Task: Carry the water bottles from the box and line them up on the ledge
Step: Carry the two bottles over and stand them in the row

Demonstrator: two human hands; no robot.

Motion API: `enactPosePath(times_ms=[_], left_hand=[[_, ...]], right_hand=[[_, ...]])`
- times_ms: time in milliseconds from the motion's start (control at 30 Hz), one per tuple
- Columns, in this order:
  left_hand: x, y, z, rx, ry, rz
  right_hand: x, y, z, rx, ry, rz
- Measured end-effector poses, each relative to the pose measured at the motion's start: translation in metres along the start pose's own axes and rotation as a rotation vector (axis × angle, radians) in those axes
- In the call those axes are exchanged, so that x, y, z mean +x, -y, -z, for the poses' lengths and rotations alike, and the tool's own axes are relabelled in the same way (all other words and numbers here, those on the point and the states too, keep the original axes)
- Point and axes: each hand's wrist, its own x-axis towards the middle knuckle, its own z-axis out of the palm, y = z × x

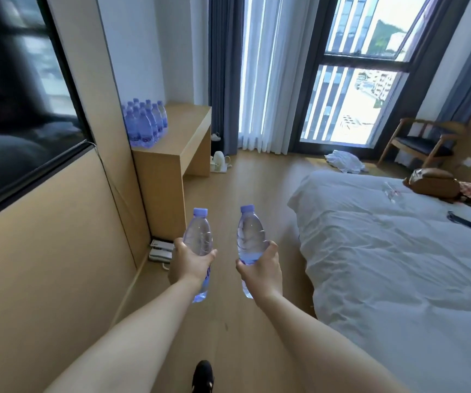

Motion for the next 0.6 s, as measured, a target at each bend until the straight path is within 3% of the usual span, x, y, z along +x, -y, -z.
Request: enactPosePath(times_ms=[300,600], left_hand=[[0.219,-0.066,-0.067,0.113,0.004,0.071],[0.377,-0.126,-0.144,0.080,0.065,0.030]], right_hand=[[0.225,0.048,-0.081,0.040,-0.061,-0.091],[0.405,0.063,-0.128,-0.003,-0.065,-0.118]])
